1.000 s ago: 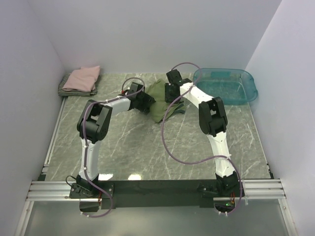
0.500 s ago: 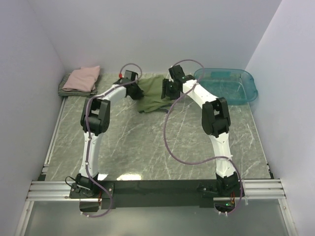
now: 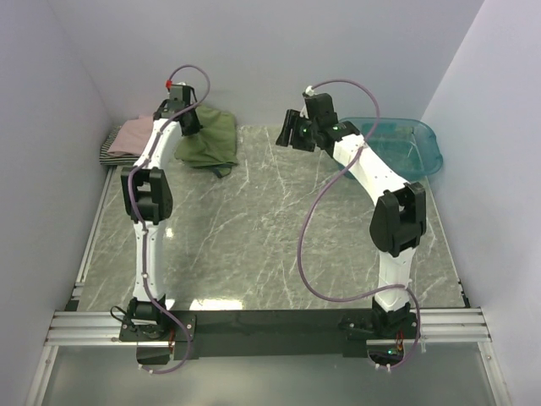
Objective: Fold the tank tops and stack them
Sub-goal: Neatly place the folded tank top to the corner
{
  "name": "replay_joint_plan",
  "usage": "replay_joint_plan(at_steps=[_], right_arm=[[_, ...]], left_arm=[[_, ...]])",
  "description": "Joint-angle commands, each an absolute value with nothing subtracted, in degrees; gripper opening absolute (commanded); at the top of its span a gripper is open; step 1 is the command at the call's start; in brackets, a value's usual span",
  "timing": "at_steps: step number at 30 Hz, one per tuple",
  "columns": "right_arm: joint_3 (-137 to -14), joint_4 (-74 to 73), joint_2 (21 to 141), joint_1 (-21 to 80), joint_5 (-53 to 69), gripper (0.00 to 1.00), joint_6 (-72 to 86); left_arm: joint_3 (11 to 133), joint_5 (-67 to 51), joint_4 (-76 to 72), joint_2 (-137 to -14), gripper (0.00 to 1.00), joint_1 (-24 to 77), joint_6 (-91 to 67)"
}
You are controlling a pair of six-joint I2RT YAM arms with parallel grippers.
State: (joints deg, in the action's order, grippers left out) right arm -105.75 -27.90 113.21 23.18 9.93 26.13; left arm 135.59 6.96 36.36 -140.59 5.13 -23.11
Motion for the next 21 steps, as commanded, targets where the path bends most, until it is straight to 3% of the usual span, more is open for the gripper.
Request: replay_joint_plan(at_steps=[1,21], right_arm=[[-108.3,-28.0,113.8,24.0,10.5,0.65,26.0],[-110.3,-27.5,116.0,24.8,10.1,0.65,26.4]], left_arm=[[137.8,9.8,36.1,-138.2,0.0,3.1,-17.2],[141.9,2.2,30.6,-132.2,0.0,-5.2,-14.1]])
